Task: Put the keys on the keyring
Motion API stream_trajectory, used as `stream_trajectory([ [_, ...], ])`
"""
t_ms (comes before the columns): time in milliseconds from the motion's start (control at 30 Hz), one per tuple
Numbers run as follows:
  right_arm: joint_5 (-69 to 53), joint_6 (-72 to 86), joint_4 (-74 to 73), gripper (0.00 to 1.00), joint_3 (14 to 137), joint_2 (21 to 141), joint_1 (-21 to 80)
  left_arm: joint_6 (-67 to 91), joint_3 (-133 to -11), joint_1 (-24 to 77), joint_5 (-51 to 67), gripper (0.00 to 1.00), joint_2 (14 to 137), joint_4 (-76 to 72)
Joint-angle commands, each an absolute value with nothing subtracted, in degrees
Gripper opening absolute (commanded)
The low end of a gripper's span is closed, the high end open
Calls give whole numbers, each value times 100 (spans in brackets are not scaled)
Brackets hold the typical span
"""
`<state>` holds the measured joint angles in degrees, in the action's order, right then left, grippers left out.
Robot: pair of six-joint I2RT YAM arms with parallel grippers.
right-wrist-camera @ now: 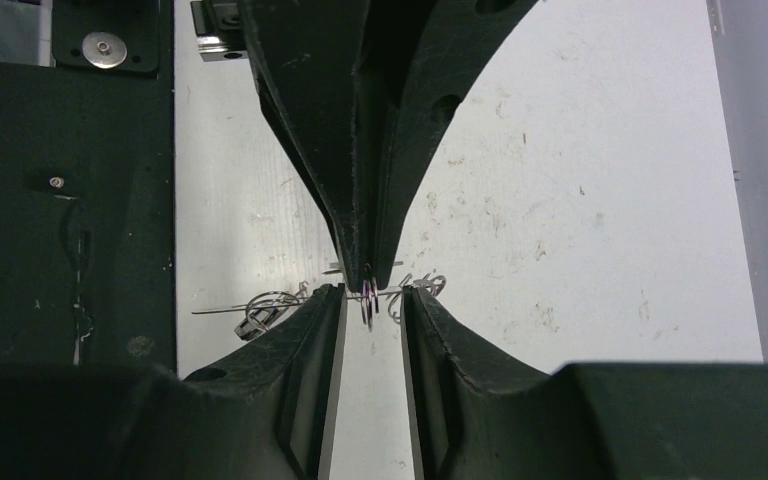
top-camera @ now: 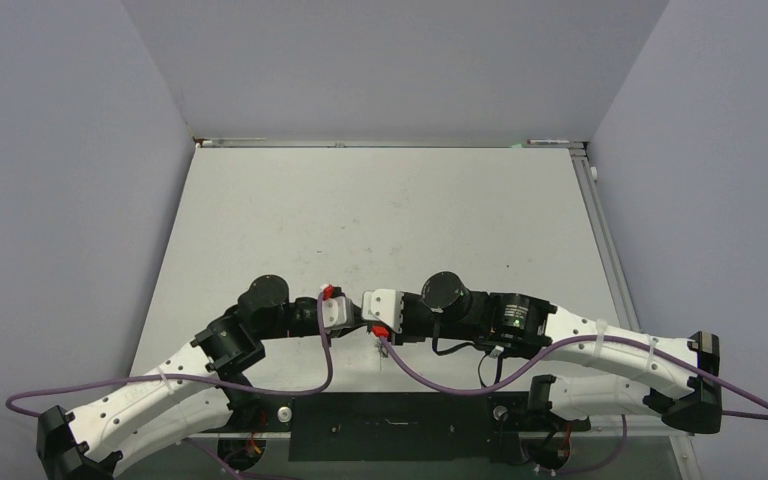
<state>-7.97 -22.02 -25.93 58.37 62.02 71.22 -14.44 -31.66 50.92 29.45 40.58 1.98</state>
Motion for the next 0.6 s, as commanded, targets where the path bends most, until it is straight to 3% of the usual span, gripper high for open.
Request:
stream_trajectory([
  [0,-810,-2268,-2209,28,5840,6218,7053,-1529,-3463,5139,3002,0,3965,-9],
  [567,-835,-2259,-2174,14,5732,6291,6980,-1556,-3441,5165,2995,0,3921,-9],
])
